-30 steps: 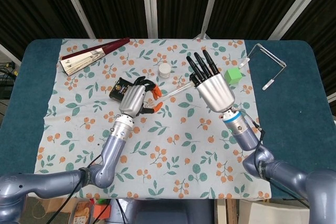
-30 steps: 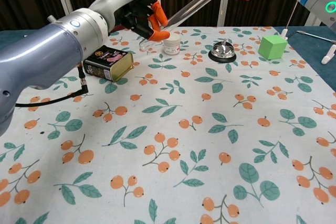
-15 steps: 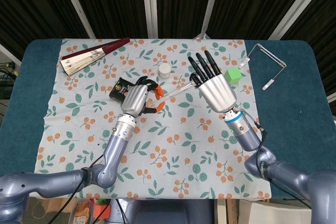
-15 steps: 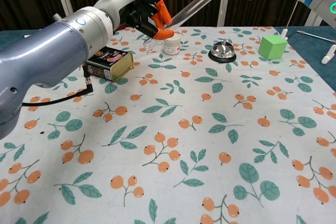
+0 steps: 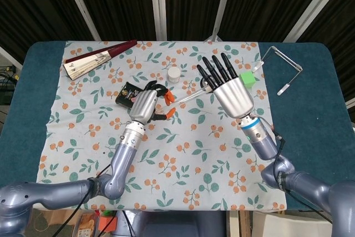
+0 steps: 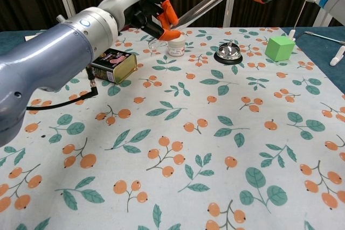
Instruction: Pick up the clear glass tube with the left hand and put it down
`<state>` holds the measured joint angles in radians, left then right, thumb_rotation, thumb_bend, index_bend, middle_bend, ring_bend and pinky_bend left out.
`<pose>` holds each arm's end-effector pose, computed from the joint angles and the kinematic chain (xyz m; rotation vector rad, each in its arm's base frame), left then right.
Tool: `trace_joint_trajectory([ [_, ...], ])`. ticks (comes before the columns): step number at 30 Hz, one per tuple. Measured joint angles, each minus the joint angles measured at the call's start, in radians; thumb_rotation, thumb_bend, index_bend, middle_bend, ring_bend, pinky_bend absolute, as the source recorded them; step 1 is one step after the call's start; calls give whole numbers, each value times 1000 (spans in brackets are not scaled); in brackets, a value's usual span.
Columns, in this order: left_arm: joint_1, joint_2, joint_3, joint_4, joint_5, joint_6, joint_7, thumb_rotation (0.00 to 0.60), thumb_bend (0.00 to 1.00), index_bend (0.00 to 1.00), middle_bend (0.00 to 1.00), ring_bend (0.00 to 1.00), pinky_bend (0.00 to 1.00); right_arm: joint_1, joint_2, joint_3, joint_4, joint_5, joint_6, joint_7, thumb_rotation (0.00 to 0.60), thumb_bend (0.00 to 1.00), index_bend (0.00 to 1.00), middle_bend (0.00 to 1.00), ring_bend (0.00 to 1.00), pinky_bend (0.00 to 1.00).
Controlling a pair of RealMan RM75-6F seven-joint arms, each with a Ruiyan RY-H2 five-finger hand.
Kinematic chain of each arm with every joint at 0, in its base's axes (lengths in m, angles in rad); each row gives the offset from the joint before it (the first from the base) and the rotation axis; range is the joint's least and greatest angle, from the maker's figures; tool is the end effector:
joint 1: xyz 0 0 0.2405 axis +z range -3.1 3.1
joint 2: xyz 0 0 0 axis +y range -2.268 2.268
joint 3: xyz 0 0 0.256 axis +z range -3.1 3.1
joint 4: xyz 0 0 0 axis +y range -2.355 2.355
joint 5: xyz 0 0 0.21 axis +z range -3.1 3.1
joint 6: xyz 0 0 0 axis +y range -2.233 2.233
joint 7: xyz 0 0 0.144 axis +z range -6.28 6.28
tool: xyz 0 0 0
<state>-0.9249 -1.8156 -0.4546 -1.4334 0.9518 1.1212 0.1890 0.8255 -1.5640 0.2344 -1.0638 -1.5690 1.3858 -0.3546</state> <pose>-0.0207 0.3746 -0.0300 -1.4963 -1.2787 -1.4661 -0.1160 -0.3994 0.0749 1.6125 0.0147 1.1518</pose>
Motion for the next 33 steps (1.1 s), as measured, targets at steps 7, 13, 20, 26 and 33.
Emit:
trace_joint_trajectory([
  [7, 14, 16, 17, -17, 22, 10, -1, 600, 629, 653, 697, 235, 103, -30, 20, -5, -24, 32, -17, -29, 600, 454, 0, 0, 0, 11],
  [13, 36, 44, 50, -31, 48, 15, 3, 600, 629, 653, 698, 235, 103, -54, 44, -8, -29, 51, -20, -47, 600, 454, 0, 0, 0, 11],
  [20, 79, 92, 114, -43, 81, 11, 10, 600, 628, 652, 697, 235, 103, -72, 80, 10, -46, 86, -29, -56, 600, 454, 0, 0, 0, 11],
  [26, 93, 106, 171, -33, 106, -9, 45, 600, 624, 648, 693, 235, 102, -79, 94, 22, -74, 102, -31, -58, 600, 454, 0, 0, 0, 11],
  [33, 96, 79, 211, 4, 102, -36, 96, 600, 616, 638, 688, 235, 102, -90, 110, 26, -111, 115, -35, -61, 600, 455, 0, 0, 0, 11],
])
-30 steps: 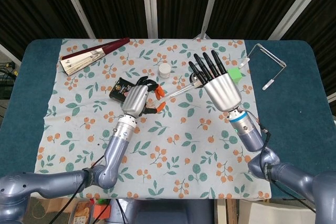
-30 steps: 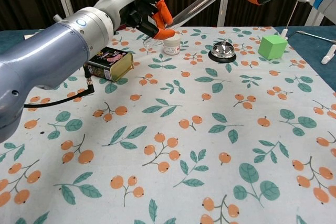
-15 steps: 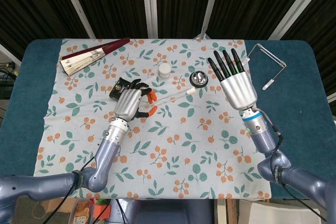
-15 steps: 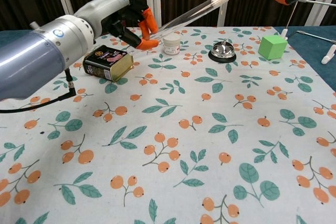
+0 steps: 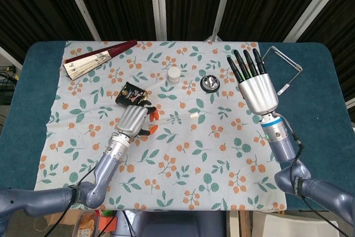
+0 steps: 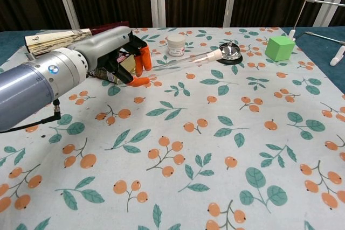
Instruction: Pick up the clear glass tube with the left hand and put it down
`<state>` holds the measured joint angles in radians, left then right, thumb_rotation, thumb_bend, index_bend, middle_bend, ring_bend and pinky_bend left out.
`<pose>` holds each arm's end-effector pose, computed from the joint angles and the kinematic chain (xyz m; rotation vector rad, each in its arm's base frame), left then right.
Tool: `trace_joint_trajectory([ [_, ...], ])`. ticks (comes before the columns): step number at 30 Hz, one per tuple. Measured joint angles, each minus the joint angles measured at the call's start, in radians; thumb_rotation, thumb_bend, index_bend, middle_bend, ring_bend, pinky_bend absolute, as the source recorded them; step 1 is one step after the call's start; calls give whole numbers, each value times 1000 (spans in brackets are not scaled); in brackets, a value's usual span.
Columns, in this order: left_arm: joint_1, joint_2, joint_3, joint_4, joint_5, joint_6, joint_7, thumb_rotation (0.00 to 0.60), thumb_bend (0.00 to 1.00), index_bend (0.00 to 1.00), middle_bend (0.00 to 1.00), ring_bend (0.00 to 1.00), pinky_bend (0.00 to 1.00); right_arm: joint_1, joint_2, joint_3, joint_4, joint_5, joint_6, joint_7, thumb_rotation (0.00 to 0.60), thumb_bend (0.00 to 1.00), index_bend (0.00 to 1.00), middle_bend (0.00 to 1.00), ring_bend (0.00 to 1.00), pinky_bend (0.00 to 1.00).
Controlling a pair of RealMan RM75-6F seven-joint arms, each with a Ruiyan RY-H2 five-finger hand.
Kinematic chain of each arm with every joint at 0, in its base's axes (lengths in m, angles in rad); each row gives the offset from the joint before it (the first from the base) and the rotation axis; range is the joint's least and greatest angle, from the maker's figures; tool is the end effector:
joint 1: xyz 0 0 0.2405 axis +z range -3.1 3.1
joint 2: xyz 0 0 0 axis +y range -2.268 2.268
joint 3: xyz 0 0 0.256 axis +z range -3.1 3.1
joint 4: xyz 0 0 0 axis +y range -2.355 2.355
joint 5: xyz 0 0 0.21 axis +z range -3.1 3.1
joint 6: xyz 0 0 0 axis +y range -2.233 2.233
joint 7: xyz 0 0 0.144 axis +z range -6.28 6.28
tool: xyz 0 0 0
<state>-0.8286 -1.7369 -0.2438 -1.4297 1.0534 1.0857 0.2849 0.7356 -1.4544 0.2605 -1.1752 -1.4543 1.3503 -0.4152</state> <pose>-0.0860 0.3475 -0.0464 -1.7402 -1.0731 -1.1817 -0.1552 -0.3975 0.1107 1.5317 -0.1036 1.0107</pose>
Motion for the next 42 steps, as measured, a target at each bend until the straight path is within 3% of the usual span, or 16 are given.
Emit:
trace_joint_trajectory([
  [8, -2, -29, 30, 37, -14, -28, 62, 600, 570, 619, 665, 235, 102, -9, 18, 10, -29, 19, -6, 0, 600, 454, 0, 0, 0, 11],
  [20, 15, -11, 48, 7, -42, -41, 121, 600, 411, 544, 508, 225, 60, -29, 26, 2, -56, 25, -8, 3, 600, 454, 0, 0, 0, 11],
  [25, 30, 16, 47, -35, -43, -28, 125, 600, 386, 457, 361, 176, 31, -39, 39, 2, -84, 35, -10, 0, 600, 454, 0, 0, 0, 11],
  [27, 37, 30, 44, -54, -40, -20, 121, 600, 385, 378, 299, 149, 16, -45, 46, 1, -102, 40, -11, -3, 600, 454, 0, 0, 0, 11],
  [30, 50, 51, 38, -85, -34, -5, 112, 600, 384, 311, 270, 140, 11, -58, 57, -2, -134, 49, -12, -7, 600, 454, 0, 0, 0, 11],
  [38, 90, 122, 40, -162, -16, 28, 96, 600, 363, 284, 245, 121, 9, -104, 87, -13, -227, 87, -11, -20, 600, 452, 0, 0, 0, 11],
  [42, 117, 161, 49, -192, 22, 59, 77, 600, 308, 195, 187, 67, 0, -134, 112, -14, -297, 133, -16, -22, 600, 379, 0, 0, 0, 11],
])
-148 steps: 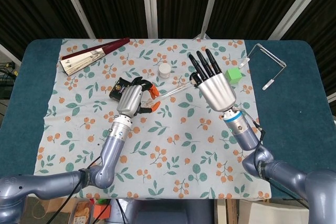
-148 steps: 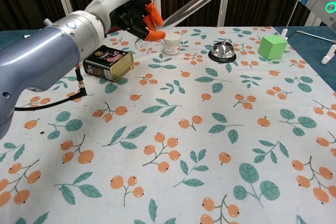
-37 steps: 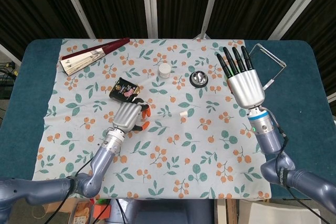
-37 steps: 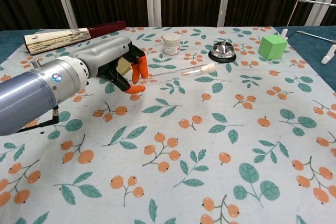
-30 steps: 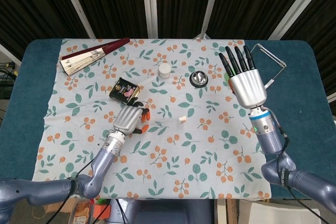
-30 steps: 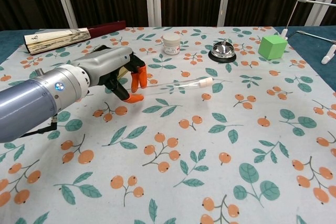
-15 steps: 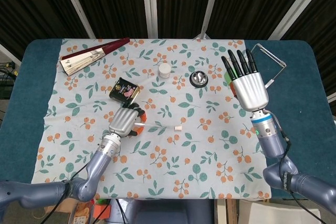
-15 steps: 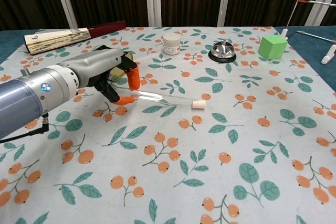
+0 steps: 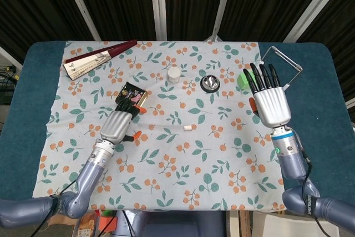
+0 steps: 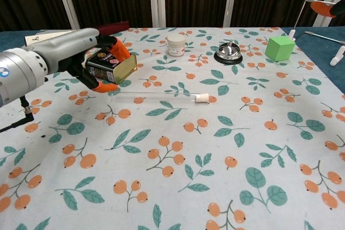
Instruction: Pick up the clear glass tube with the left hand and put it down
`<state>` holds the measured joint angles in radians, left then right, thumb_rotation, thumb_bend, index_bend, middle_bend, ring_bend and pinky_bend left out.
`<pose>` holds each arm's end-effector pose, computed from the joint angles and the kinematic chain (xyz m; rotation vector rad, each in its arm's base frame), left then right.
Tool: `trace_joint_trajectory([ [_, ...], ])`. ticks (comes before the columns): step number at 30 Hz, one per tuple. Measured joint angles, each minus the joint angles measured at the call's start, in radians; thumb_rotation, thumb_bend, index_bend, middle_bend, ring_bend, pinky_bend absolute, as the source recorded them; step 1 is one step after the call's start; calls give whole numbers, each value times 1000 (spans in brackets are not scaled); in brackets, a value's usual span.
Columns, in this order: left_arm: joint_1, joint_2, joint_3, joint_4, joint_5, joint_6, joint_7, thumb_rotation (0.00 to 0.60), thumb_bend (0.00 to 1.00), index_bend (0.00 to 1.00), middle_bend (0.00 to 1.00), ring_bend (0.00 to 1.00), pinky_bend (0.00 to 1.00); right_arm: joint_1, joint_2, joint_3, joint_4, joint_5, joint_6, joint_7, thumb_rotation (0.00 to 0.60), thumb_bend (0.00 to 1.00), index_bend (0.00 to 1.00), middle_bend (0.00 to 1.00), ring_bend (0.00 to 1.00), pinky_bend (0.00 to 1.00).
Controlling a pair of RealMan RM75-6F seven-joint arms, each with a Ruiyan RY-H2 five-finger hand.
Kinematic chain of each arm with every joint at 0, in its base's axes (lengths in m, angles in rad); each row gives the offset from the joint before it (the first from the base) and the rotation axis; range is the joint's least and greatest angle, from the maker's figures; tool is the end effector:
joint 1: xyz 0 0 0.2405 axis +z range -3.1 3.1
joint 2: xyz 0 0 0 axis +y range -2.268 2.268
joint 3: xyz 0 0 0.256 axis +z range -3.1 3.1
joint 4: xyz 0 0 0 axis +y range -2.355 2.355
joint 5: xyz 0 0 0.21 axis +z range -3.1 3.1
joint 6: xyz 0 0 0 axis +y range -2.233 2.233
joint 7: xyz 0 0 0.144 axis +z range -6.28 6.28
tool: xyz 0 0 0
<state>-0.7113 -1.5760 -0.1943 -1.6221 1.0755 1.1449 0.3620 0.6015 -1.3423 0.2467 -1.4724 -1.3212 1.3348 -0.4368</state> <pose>-0.1214 0.3235 -0.0060 -1.7185 -1.0351 -1.1004 -0.1821 -0.3553 0.1181 1.5109 -0.4115 0.9846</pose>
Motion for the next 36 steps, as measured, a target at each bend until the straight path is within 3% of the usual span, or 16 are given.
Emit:
trace_joint_trajectory([
  [3, 19, 35, 12, -21, 31, 20, -7, 600, 248, 103, 113, 2, 0, -23, 23, 3, -60, 44, -6, 6, 600, 341, 0, 0, 0, 11],
  [11, 94, 151, 68, -109, 142, 107, -22, 600, 186, 69, 94, 0, 0, -117, 112, 7, -249, 158, 1, 64, 600, 321, 0, 0, 0, 0],
  [18, 256, 272, 177, -196, 299, 291, -88, 600, 171, 55, 72, 0, 0, -263, 253, -55, -406, 173, 40, 185, 600, 320, 0, 0, 0, 0],
  [26, 457, 384, 333, -173, 446, 483, -212, 600, 168, 46, 56, 0, 0, -405, 317, -174, -411, 18, 131, 301, 600, 320, 0, 0, 0, 0],
  [36, 589, 447, 358, -28, 507, 625, -383, 600, 167, 46, 48, 0, 0, -527, 282, -236, -298, -100, 267, 406, 600, 320, 0, 0, 0, 0],
])
